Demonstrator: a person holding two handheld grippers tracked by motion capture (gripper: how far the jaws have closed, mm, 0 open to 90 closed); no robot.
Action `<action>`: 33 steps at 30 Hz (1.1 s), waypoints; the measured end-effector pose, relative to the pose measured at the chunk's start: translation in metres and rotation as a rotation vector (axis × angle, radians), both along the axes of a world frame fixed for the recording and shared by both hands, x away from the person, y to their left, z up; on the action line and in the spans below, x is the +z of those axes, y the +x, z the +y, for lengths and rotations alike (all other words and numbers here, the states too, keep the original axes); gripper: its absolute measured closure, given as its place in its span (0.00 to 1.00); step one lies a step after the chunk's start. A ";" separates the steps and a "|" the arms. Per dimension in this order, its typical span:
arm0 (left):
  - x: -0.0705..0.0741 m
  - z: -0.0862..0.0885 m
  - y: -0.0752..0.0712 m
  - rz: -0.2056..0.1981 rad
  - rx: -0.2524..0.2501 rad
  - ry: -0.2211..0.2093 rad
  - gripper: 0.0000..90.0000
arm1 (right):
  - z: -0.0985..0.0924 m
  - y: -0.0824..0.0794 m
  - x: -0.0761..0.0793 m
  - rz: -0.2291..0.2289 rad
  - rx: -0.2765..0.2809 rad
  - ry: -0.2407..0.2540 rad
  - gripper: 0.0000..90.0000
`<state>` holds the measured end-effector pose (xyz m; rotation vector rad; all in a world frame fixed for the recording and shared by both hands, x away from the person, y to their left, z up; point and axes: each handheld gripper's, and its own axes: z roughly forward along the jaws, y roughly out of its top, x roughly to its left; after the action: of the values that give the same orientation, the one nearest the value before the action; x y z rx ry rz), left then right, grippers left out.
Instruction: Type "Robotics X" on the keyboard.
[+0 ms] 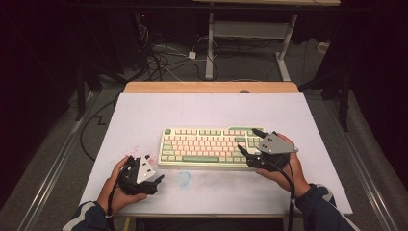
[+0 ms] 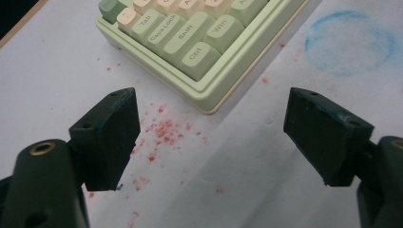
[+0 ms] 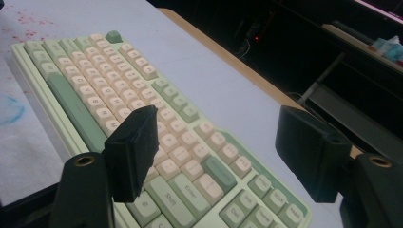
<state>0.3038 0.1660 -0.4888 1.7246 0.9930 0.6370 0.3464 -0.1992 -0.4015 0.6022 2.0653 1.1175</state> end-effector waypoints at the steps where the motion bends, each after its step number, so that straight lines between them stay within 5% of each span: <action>1: 0.000 0.000 0.000 0.000 0.000 -0.001 0.20 | -0.004 -0.003 -0.002 -0.007 -0.017 -0.006 0.32; 12: 0.002 0.001 0.001 -0.016 0.018 -0.001 0.21 | -0.028 -0.016 -0.012 -0.009 -0.084 0.007 0.28; 21: 0.005 0.001 0.001 -0.041 0.038 -0.020 0.26 | -0.038 -0.032 -0.025 -0.020 -0.091 -0.007 0.28; 33: 0.016 -0.003 0.004 -0.046 0.009 -0.055 0.38 | -0.048 -0.050 -0.041 0.031 -0.077 -0.039 0.27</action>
<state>0.3078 0.1630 -0.4727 1.6511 0.9779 0.6469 0.2960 -0.2471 -0.4427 0.6783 2.0672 1.0274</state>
